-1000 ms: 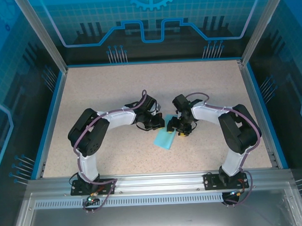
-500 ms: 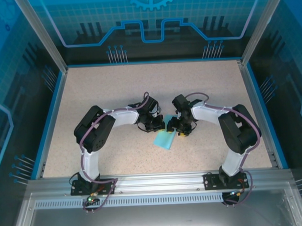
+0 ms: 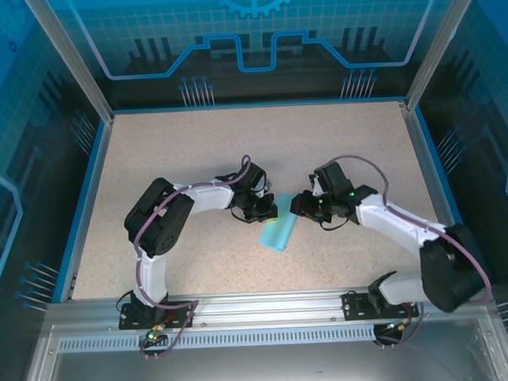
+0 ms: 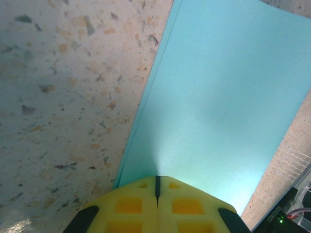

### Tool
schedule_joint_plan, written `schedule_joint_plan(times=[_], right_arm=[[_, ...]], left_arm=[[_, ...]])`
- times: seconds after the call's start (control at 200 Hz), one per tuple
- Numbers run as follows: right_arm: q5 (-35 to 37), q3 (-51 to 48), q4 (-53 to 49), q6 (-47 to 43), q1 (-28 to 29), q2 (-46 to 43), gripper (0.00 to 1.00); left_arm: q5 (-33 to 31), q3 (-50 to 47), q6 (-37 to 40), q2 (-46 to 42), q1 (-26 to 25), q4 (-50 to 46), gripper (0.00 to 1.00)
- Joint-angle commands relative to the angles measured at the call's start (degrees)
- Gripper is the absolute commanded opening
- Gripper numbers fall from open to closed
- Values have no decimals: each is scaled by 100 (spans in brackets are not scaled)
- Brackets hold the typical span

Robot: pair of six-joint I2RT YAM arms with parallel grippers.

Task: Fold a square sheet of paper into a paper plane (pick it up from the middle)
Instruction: Fold the square sheet of paper in half at the center of the table.

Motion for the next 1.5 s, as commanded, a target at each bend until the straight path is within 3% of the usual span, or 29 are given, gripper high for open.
schedule_joint_plan(times=[0.0,0.145,0.305,0.775,1.02,1.495], right_arm=[[-583,-427,1078,417,-29,-111,18],[-933,-680,1794,644,19,78,7],[-1098,-565,2141,729,145,599,3],[-1098,-1245,2438,493,46,1163,7],[-1123,-1357,2541,433,-26,1598,4],[-1119,-1403,2350,554,297,511,10]], left_arm=[[-118,-142,145,306,-6,-154,0],[-116,-182,140,332,-6,-126,0],[-111,-177,143,374,-14,-123,0],[-186,-260,214,369,-9,-174,0],[-274,-318,224,378,-13,-196,0],[-300,-330,256,360,-14,-203,0]])
